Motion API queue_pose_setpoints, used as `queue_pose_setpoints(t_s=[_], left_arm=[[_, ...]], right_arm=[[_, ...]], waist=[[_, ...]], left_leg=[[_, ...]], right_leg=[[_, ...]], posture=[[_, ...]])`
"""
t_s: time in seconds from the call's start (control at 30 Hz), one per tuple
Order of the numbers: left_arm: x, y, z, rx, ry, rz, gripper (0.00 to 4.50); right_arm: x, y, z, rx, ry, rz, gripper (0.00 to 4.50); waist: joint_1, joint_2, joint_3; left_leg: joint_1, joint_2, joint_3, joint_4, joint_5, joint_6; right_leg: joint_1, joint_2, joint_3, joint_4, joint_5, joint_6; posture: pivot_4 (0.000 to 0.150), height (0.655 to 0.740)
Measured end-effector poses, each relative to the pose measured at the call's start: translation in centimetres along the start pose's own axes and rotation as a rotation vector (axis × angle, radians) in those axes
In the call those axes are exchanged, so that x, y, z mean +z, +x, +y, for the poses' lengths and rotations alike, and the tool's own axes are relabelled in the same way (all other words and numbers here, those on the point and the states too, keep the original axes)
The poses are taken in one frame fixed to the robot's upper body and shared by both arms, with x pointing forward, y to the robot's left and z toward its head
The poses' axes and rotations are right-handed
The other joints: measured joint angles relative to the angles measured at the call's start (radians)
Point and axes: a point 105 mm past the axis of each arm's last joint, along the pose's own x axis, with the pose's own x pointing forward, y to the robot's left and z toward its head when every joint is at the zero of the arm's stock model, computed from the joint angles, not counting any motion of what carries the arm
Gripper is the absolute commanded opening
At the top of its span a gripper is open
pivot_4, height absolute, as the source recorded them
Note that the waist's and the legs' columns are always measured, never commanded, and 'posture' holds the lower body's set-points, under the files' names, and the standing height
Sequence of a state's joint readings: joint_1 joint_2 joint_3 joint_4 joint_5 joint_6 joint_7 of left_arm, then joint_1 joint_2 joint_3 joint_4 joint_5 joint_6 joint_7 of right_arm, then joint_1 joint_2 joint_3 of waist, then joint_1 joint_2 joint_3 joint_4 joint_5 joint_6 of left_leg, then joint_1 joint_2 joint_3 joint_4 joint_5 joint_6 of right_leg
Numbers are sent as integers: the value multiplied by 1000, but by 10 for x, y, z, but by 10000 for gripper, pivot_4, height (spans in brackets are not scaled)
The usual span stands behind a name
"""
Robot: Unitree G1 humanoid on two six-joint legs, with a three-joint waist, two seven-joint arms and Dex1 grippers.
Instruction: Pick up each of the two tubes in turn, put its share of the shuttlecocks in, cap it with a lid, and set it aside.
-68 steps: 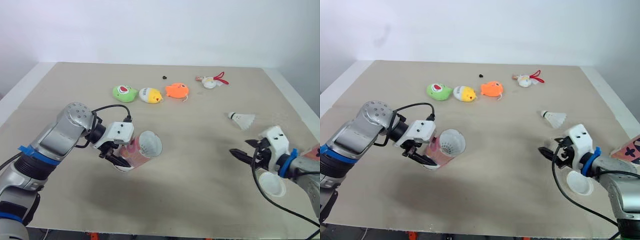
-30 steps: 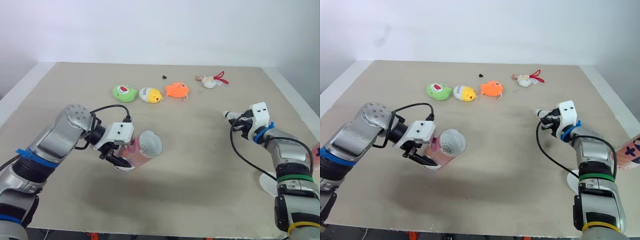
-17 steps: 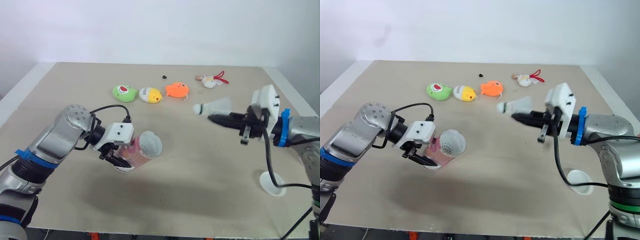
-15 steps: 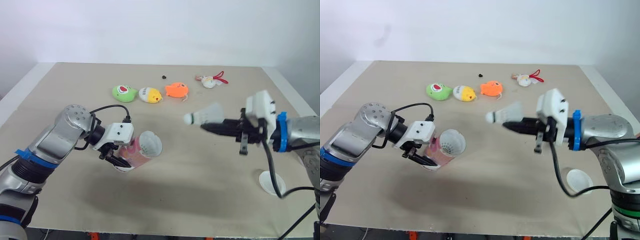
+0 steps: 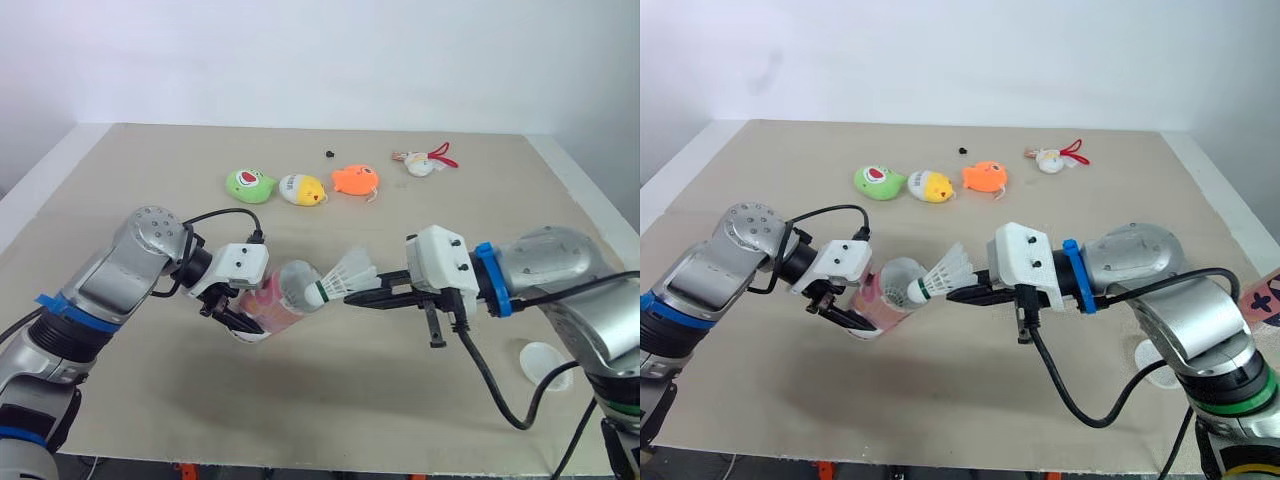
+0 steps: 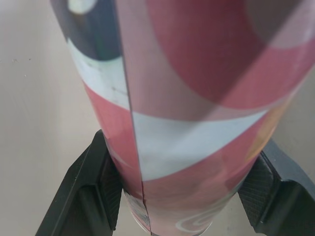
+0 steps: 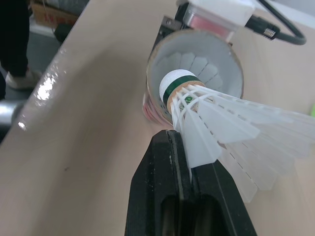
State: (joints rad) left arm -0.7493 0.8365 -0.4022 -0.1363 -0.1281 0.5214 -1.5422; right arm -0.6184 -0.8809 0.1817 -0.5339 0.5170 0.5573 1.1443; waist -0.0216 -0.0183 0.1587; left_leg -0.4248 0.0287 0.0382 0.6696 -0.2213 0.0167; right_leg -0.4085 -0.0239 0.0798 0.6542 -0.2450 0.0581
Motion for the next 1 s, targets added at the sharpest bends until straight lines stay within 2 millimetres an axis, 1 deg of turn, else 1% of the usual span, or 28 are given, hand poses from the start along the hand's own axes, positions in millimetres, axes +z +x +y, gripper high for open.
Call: queue_pose_setpoints(t_s=[0.13,0.23,0.37,0.43,0.47,0.53,0.57,0.7,0.73,0.8,0.9,1.0], left_arm=[[1,0,0,-1,2,2,27539],[1,1,0,-3,2,2,27539],[2,1,1,-1,0,2,27539],[2,1,1,-1,-1,1,27539],[2,1,1,-1,-2,1,27539],[2,1,1,-1,-11,-1,27539],[2,1,1,-1,-13,-2,27539],[2,1,1,0,-14,-2,27539],[2,1,1,0,-14,-2,27539],[2,1,1,1,-14,-5,27539],[2,2,1,3,-14,-9,27539],[6,6,3,9,-10,-36,27539]], right_arm=[[8,9,-5,39,-45,-16,467],[12,11,-10,45,-65,-17,467],[14,21,-17,67,-66,-30,13744],[14,24,-17,78,-67,-27,23225],[12,25,-16,83,-66,-21,27045],[9,24,-16,92,-58,-9,39714],[8,24,-15,94,-56,-7,41819],[6,18,-13,107,-28,-13,41819],[8,14,-14,96,-19,-24,41819],[11,-1,-18,62,16,-54,41819],[13,-18,-21,14,53,-79,41819],[12,-26,-22,-23,96,-98,41819]], waist=[[1,0,0],[2,0,0],[1,0,0],[1,0,0],[2,0,0],[2,0,0],[2,0,0],[2,0,0],[2,0,0],[2,0,0],[2,0,0],[3,0,0]], left_leg=[[0,0,0,0,0,0],[0,0,0,0,0,0],[0,0,0,0,0,0],[0,0,-1,0,0,0],[0,0,-1,0,0,0],[0,0,-1,0,0,0],[0,0,-1,0,0,0],[0,0,-1,0,0,0],[0,0,-1,0,0,0],[0,0,-1,0,0,0],[0,0,-1,0,0,0],[0,0,-1,0,0,0]], right_leg=[[0,0,0,0,0,0],[1,0,0,0,1,-1],[0,0,-1,0,1,0],[0,0,-1,1,2,-1],[0,0,-1,1,2,-1],[0,0,-1,1,2,0],[0,0,-1,1,2,0],[0,0,-1,1,2,0],[0,0,-2,1,3,0],[0,-1,-2,1,3,0],[0,-1,-2,1,3,0],[0,-1,-2,1,3,0]], posture=[[1500,7400],[1500,7400],[1500,7400],[1500,7400],[1500,7400],[1500,7400],[1500,7400],[1500,7400],[1500,7400],[1500,7400],[1500,7400],[1500,7400]])
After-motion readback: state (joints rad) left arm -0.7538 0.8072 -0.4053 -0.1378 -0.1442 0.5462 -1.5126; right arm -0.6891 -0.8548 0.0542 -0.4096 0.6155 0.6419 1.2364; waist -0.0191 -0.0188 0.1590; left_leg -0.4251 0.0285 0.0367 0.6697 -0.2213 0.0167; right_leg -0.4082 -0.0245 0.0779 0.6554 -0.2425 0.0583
